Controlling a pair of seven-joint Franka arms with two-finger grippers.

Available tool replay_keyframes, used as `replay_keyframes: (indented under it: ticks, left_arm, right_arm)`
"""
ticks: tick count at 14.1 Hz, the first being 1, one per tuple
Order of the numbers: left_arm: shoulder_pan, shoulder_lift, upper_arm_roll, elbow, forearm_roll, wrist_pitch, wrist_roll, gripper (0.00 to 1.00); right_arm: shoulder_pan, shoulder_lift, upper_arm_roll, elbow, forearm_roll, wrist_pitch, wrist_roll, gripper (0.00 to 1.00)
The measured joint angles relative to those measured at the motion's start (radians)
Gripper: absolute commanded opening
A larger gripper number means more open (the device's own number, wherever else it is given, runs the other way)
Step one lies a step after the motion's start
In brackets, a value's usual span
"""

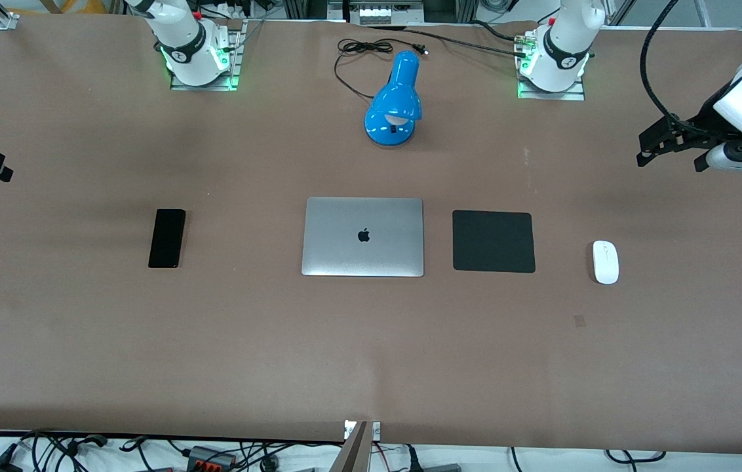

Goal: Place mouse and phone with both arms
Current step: 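Reach the right gripper to the phone while the left gripper reaches the mouse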

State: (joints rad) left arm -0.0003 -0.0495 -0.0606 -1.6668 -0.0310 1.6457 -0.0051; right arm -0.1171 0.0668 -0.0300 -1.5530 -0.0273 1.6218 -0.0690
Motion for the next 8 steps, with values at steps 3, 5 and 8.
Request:
replay_keyframes:
  ticks: [3,5,8]
  left_arm:
    - [0.0,0.0,0.0,0.0,0.018,0.0,0.0,1.0]
    - [0.0,0.0,0.0,0.0,0.019,0.0,0.0,1.0]
    - [0.0,0.002,0.0,0.0,0.019,-0.002,-0.001,1.0]
  right_arm:
    - [-0.001,0.0,0.0,-0.001,0.0,-0.004,0.0,1.0]
    - [-0.001,0.0,0.0,-0.002,0.0,-0.005,0.0,1.0]
    - [-0.001,0.003,0.0,-0.003,0.0,-0.007,0.0,1.0]
